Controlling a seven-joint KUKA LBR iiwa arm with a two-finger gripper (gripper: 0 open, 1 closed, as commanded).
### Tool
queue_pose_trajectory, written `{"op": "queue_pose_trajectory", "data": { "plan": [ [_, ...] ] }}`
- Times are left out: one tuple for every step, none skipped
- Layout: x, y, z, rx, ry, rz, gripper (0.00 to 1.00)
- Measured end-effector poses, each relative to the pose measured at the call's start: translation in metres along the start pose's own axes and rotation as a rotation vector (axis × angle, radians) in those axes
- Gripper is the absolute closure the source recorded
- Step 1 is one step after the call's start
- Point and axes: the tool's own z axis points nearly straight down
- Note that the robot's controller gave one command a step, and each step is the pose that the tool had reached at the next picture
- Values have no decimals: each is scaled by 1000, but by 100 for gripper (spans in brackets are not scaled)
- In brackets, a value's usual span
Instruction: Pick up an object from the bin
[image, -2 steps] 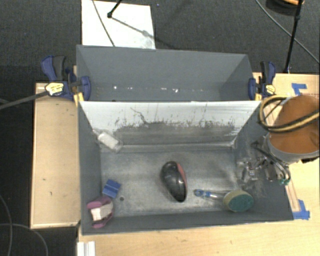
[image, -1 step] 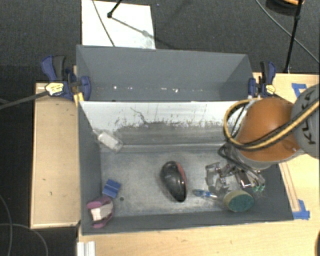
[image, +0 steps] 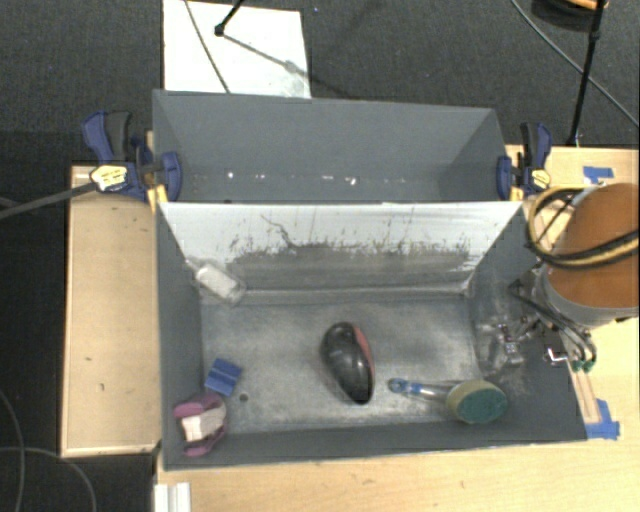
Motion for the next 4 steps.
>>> {"op": "queue_pose_trajectory", "data": {
  "plan": [
    [-1,5,0,-4,1,-8,0],
    [14,-11,83,-2,-9,-175,0],
    [15,-12,82,-1,-3,-176,100],
    [2,-11,-37,0,-6,-180,100]
  ]
}}
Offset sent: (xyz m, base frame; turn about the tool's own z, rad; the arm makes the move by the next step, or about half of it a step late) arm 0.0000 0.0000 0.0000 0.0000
